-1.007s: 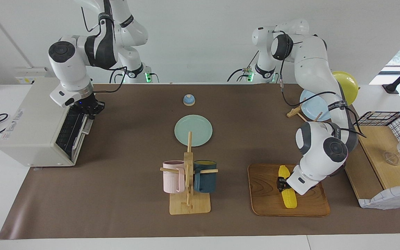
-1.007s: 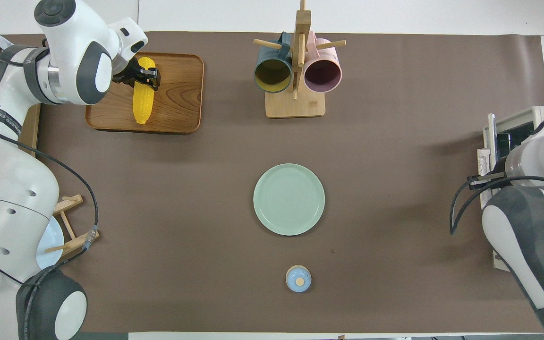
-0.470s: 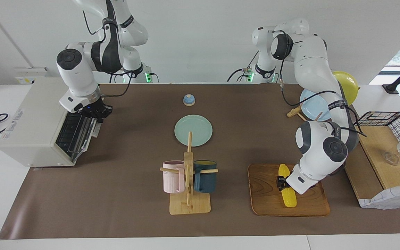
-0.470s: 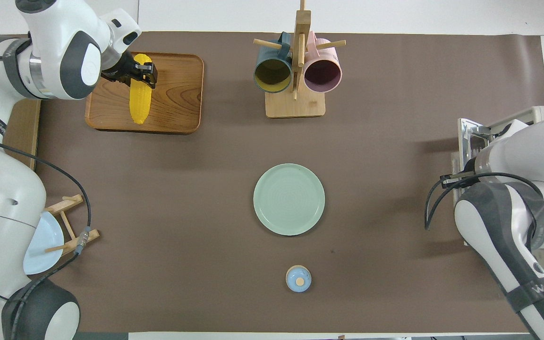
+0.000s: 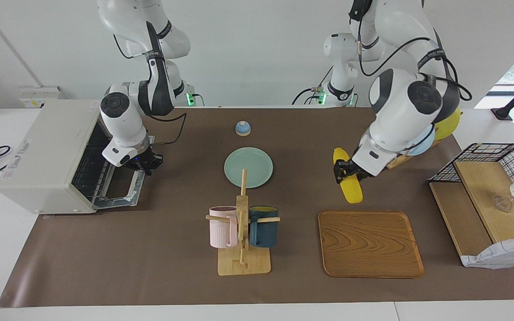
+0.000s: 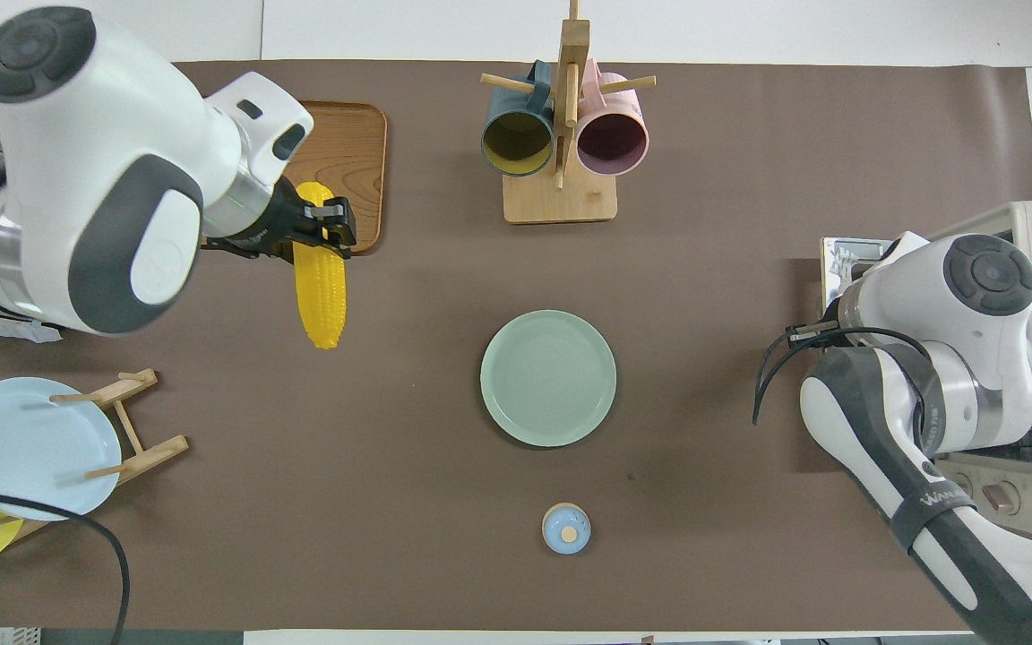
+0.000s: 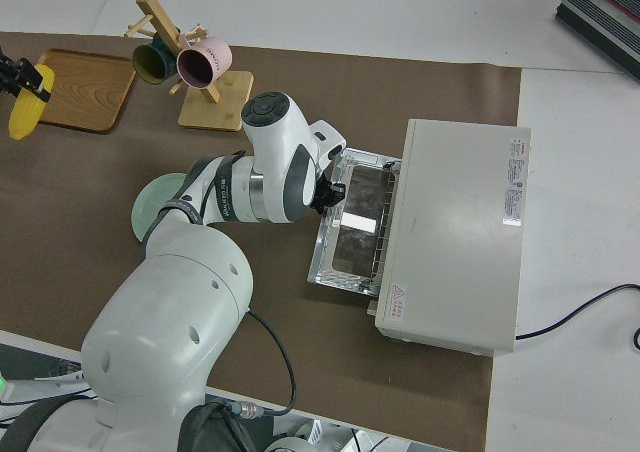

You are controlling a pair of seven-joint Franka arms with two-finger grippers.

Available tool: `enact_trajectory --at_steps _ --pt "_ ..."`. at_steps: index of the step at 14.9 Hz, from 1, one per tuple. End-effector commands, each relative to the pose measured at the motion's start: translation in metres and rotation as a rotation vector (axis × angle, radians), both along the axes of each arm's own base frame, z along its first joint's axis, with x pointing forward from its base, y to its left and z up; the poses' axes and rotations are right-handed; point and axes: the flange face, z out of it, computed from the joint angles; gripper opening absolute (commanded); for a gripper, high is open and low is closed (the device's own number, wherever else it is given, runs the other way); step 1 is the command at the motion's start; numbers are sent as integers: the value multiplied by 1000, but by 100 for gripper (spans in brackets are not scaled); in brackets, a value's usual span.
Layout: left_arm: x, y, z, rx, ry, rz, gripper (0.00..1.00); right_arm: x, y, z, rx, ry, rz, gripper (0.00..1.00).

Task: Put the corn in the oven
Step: 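Carry the corn with the left gripper and lower it onto the green plate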

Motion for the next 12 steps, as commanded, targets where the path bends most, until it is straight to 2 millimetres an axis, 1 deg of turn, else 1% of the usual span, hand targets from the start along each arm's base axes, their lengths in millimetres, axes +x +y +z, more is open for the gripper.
enact_trajectory --at_steps 1,2,3,4,5,6,7,8,9,10,11,12 --pt "-60 -26 -25 -27 -24 8 0 8 -1 -7 6 -28 -34 0" --pt "-75 -44 -31 -31 -16 -26 0 8 5 -6 14 -32 -44 0" --pt "-85 -61 -38 -33 -14 -48 0 9 13 -5 15 -31 -46 0" --pt "-90 -77 -45 -43 -29 -36 0 9 17 -4 15 -31 -46 0" --pt "-95 -98 -63 -57 -44 -18 0 10 19 -3 23 -32 -54 0" --pt "-101 -118 -76 -77 -64 -8 0 13 27 1 62 -37 -81 0" --pt "-103 -126 -83 -88 -77 -1 0 17 43 10 97 -45 -87 0" --pt "-109 -135 -95 -86 -72 -12 0 20 49 18 103 -39 -81 0" --pt "-115 -155 -112 -103 -82 5 0 27 48 32 105 -34 -83 0" --pt "-118 -165 -127 -108 -87 4 0 29 43 34 105 -33 -93 20" --pt "-117 -168 -137 -108 -86 6 0 29 43 35 105 -33 -93 42" --pt "-114 -174 -147 -113 -93 8 0 28 40 34 104 -27 -98 62"
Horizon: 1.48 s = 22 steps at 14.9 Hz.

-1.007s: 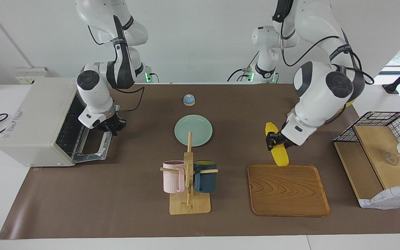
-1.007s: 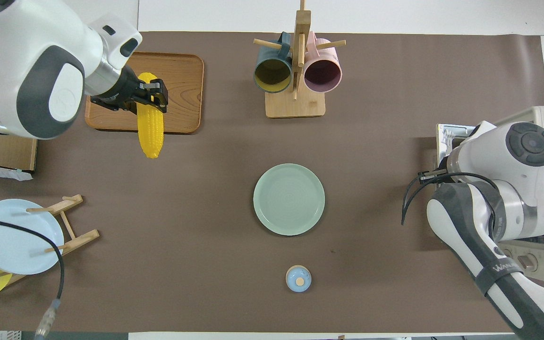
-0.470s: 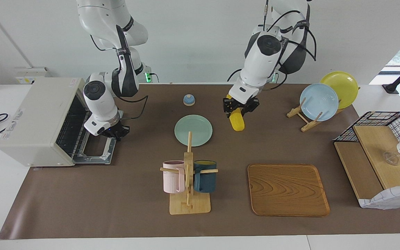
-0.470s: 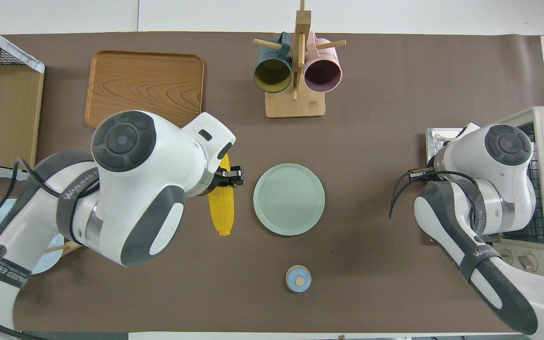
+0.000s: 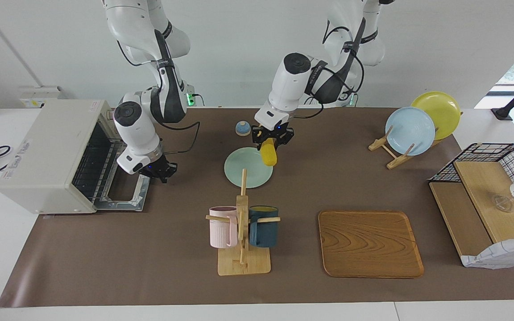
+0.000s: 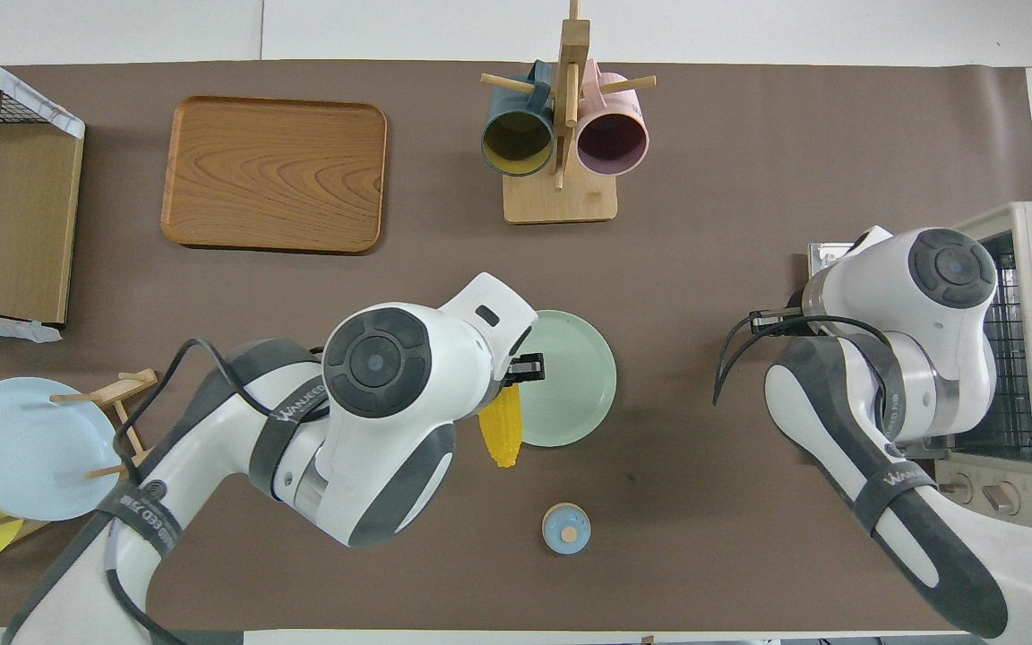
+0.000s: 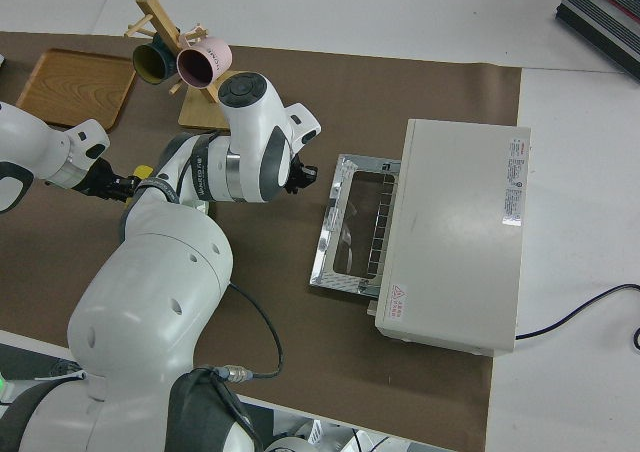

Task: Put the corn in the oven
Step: 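Carry the corn with the left gripper and lower it onto the green plate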

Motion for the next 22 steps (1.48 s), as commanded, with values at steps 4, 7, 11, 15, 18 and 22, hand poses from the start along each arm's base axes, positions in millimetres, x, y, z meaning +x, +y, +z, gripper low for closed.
enact_trajectory --at_steps 4,7,11,15,18,22 --pt "10 -29 -43 -18 0 27 0 -1 -6 5 13 16 -21 100" --pt "14 -27 -43 -24 -10 30 0 -2 2 7 13 19 -4 100" --pt "12 -26 -46 9 -37 -11 99 -1 3 9 14 14 2 100" --pt "23 -2 -17 39 -39 -24 100 1 4 16 15 20 5 100" --pt "46 53 47 67 -8 29 100 9 17 42 22 45 18 100" --pt "85 162 119 86 -7 156 100 9 39 51 22 44 22 100"
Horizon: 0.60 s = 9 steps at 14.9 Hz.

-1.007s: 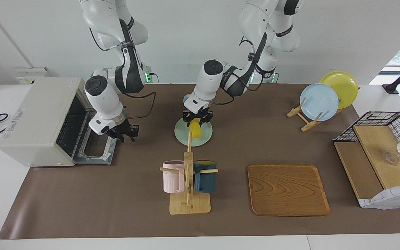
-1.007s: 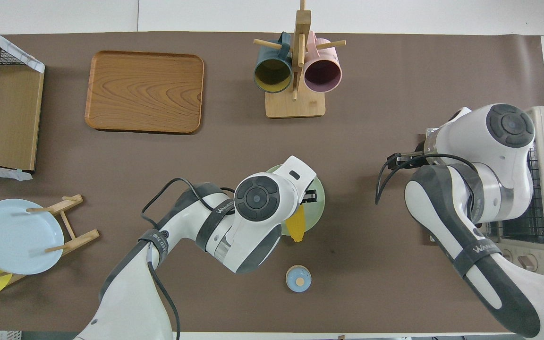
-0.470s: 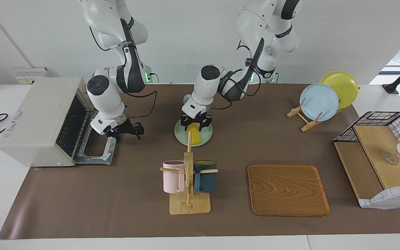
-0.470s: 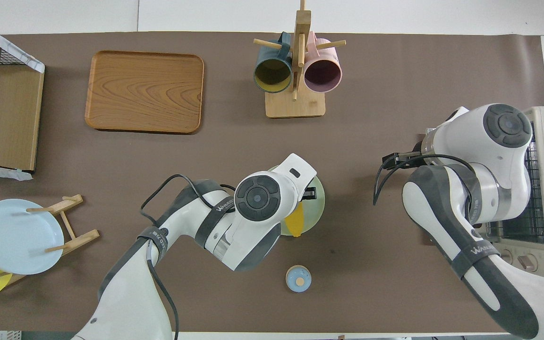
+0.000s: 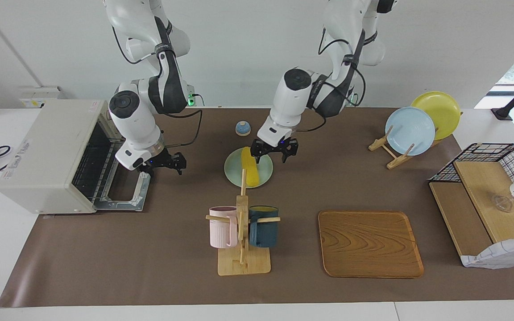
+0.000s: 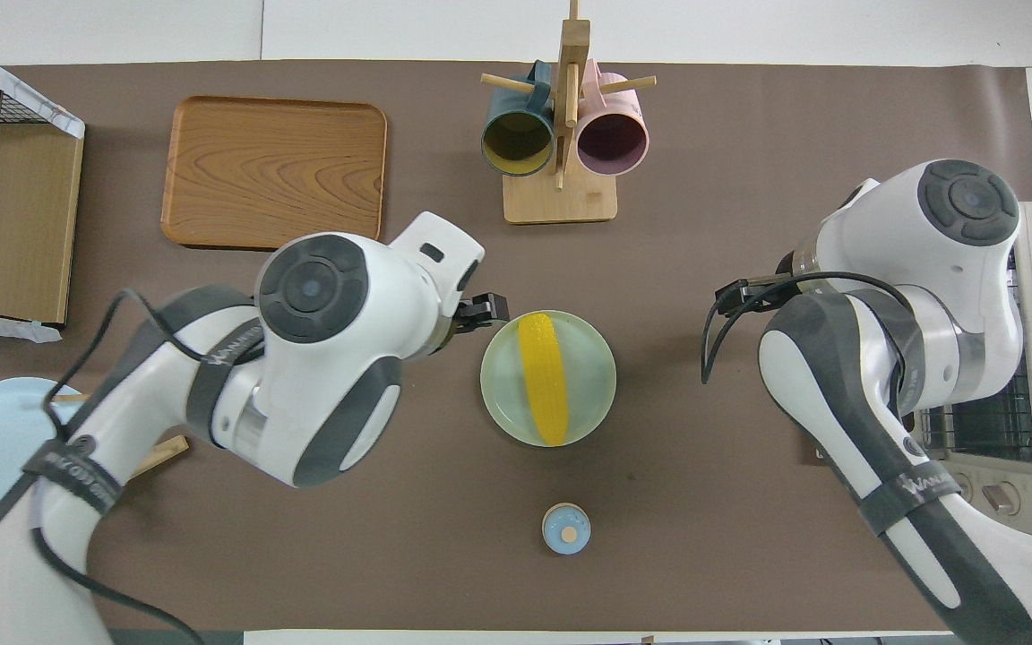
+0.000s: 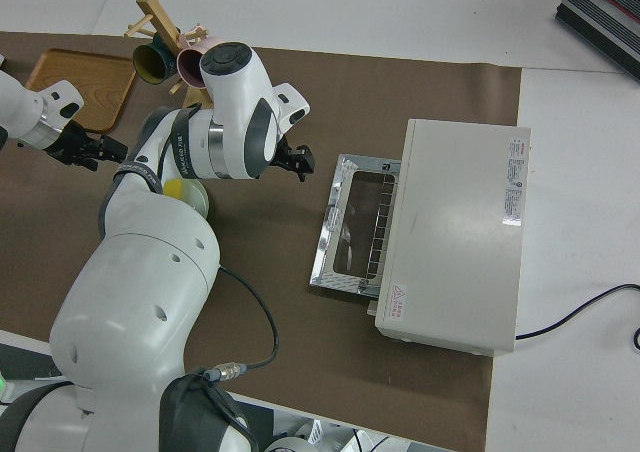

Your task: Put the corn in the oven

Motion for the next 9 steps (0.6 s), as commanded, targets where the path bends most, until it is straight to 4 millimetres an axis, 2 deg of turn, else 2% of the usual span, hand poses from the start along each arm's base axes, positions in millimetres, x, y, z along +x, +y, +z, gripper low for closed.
enact_trajectory --at_steps 1,4,5,6,8,9 --pt "16 79 48 22 -12 38 100 -2 29 7 18 2 -12 100" --pt "34 150 82 44 -16 13 100 -13 121 29 21 -30 -52 100" --pt "40 172 91 52 -9 12 100 -15 139 33 21 -36 -69 100" --pt "44 190 100 60 4 17 100 -23 175 40 28 -49 -47 100" --pt "42 212 107 90 42 -6 100 -30 245 33 9 -46 -55 100" --pt "36 221 115 130 55 -36 100 -34 294 22 -17 -46 -83 100"
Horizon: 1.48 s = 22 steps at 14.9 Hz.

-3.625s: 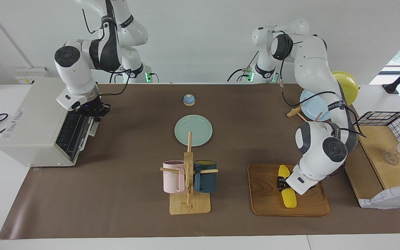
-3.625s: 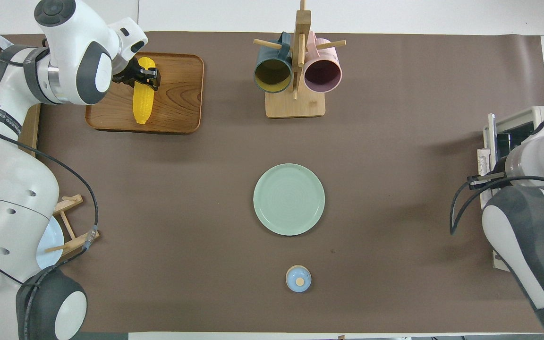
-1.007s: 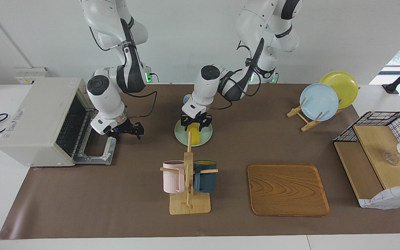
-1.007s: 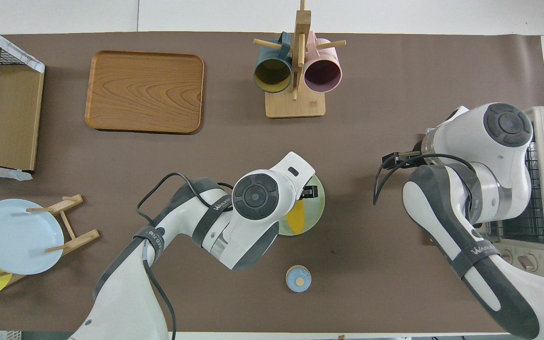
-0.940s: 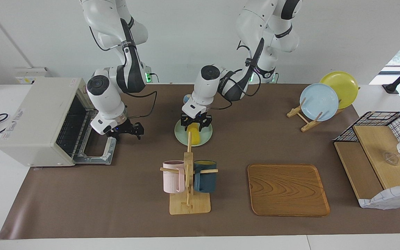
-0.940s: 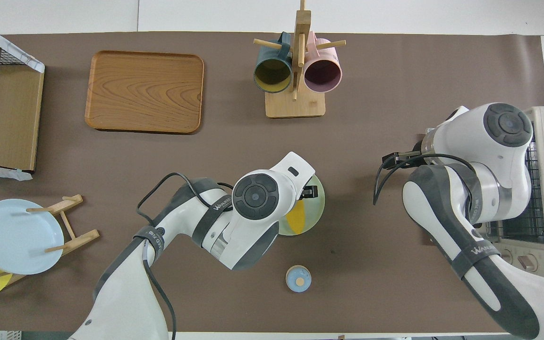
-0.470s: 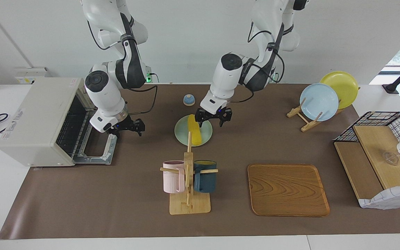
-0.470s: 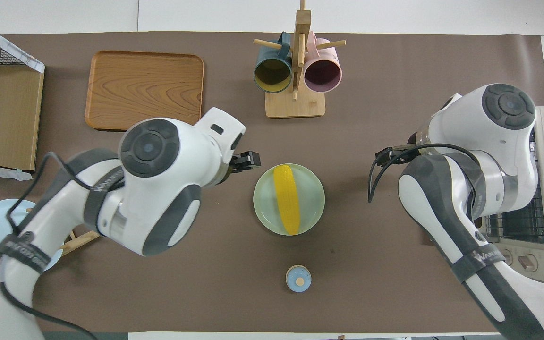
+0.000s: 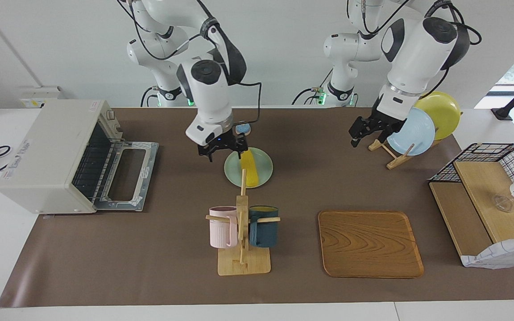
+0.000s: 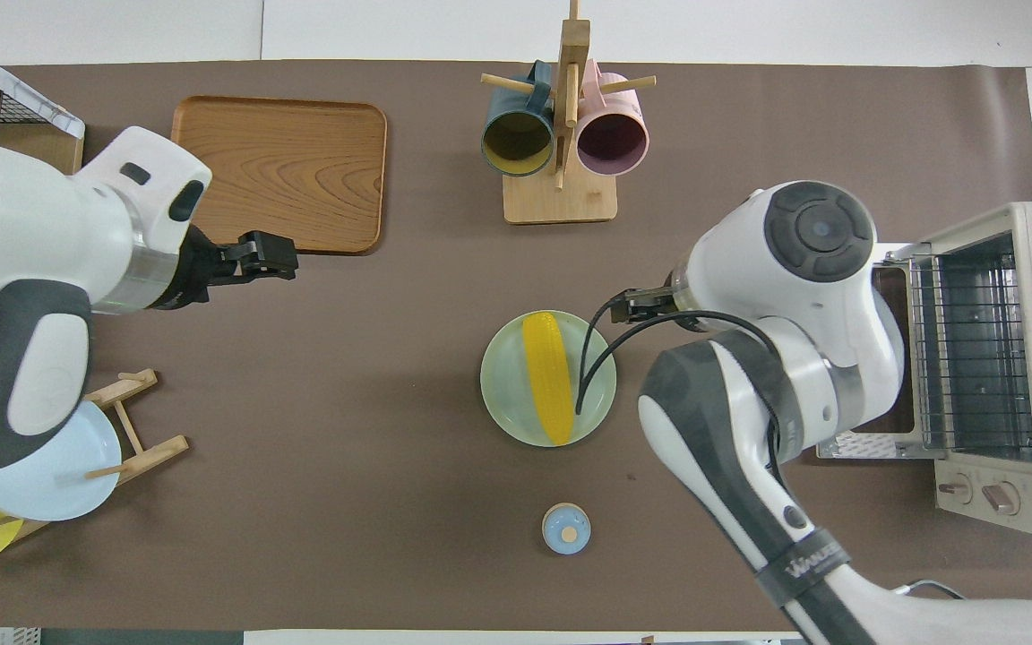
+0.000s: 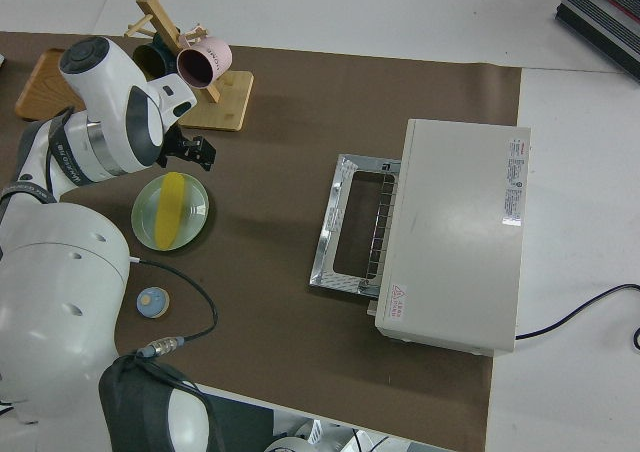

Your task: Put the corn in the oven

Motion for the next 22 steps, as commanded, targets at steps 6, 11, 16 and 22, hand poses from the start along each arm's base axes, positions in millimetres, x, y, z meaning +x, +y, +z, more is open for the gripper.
enact_trajectory --at_steps 6,11,16,22 --pt "-35 41 22 90 153 -87 100 -24 151 -100 -62 -53 23 100" --pt "-16 35 27 16 109 -46 100 -32 142 -111 -110 -44 54 63" --pt "-6 30 57 32 126 -108 100 -56 139 -127 -131 -19 62 42" --pt "-4 34 45 29 118 -175 100 -62 131 -133 -157 9 51 1"
